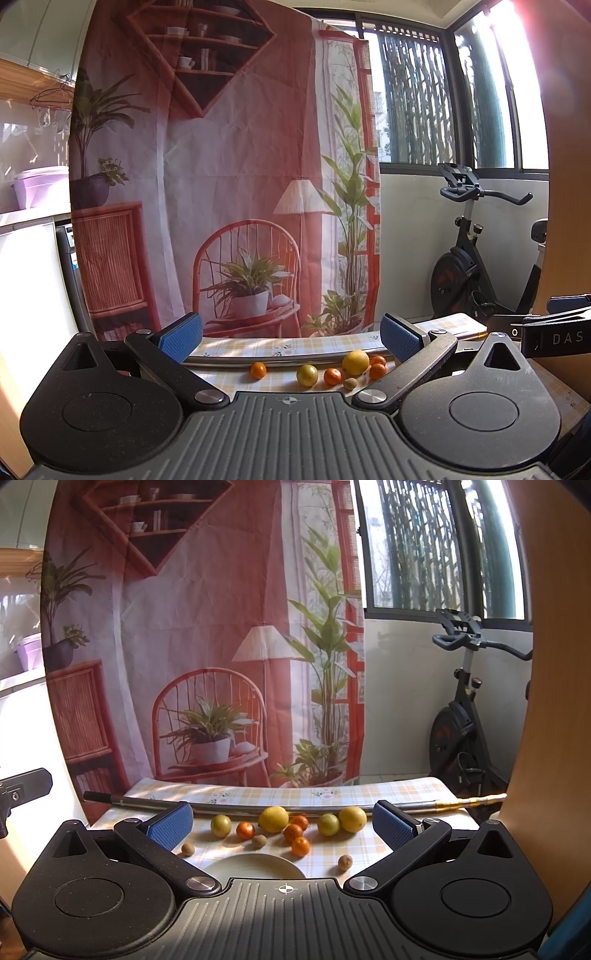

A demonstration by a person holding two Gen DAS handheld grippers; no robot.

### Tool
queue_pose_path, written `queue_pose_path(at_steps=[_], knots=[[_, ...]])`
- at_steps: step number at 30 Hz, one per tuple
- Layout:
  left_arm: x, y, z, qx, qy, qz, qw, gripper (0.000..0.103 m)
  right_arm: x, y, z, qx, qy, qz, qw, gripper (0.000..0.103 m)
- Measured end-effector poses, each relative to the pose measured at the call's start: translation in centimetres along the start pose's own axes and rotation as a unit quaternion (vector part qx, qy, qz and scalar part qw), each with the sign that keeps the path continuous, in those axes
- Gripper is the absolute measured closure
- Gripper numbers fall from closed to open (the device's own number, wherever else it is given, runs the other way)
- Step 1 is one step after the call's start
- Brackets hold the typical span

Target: Organize fruits

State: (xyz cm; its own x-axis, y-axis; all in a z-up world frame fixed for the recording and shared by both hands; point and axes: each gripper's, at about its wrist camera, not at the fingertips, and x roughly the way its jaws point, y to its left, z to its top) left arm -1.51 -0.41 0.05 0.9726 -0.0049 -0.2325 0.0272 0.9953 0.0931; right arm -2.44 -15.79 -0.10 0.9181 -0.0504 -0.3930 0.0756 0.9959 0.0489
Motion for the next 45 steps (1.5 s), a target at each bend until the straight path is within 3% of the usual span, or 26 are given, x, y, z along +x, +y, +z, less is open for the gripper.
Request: queue_pose_path(at_steps=[45], knots=[[-0.66,-0.15,-0.07,0.0,-0.009,0.002,1.0,0.0,-0.87,0.32,0.51,-0.003,-0.007,0.005,1.0,0.0]])
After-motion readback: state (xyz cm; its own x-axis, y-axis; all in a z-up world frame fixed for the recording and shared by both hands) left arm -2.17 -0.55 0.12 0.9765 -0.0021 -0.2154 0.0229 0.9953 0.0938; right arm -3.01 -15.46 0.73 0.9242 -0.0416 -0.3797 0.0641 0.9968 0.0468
